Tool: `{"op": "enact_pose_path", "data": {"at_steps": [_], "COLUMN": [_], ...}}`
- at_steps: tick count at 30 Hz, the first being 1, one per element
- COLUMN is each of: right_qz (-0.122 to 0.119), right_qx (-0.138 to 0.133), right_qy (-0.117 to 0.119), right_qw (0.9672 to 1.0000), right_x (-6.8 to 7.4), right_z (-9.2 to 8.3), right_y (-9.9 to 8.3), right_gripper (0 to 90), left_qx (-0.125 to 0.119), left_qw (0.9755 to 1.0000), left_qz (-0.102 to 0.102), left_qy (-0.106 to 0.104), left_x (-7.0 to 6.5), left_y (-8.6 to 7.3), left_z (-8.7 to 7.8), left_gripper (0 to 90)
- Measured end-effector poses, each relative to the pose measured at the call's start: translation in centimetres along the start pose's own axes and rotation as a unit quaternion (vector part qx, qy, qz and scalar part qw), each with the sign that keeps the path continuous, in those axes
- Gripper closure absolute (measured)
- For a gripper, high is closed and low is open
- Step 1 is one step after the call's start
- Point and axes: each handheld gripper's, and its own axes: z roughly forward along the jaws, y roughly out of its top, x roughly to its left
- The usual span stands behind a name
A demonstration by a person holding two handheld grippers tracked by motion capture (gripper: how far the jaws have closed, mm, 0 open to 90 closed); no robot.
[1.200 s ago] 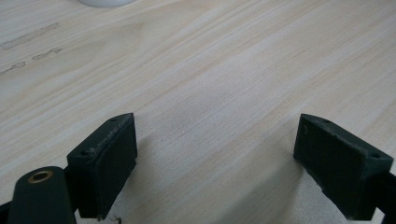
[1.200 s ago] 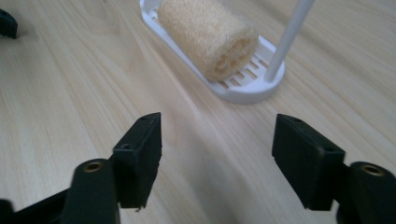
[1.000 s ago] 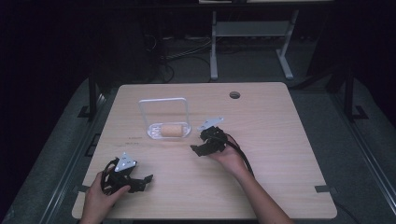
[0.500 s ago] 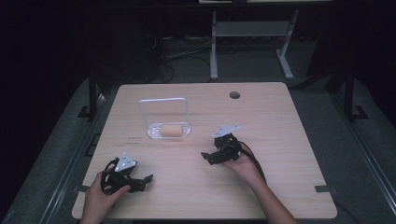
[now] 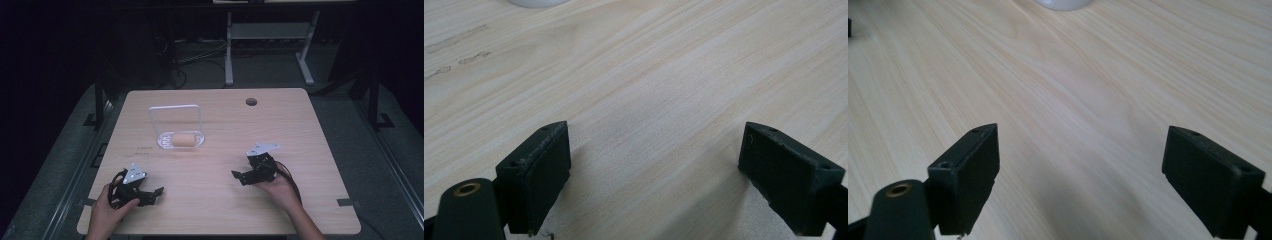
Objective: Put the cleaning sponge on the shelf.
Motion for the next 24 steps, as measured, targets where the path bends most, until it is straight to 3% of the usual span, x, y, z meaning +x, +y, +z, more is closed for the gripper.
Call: {"op": "enact_pose_path", "data": {"at_steps": [24], "right_qz": [0.052], "right_qx": [0.004], "right_qy": [-0.066], "right_qw": [0.9965], "right_x": [-2.4], "right_z": [-5.2], "right_y": [-6.8], "right_gripper": [12.5], "left_qx": [0.000], "left_qw": [1.0000], "left_qz": [0.000], "left_qy": [0.000], "left_x": [0.0], "left_y": [0.0], "left_z": [0.0], "left_gripper": [12.9]}}
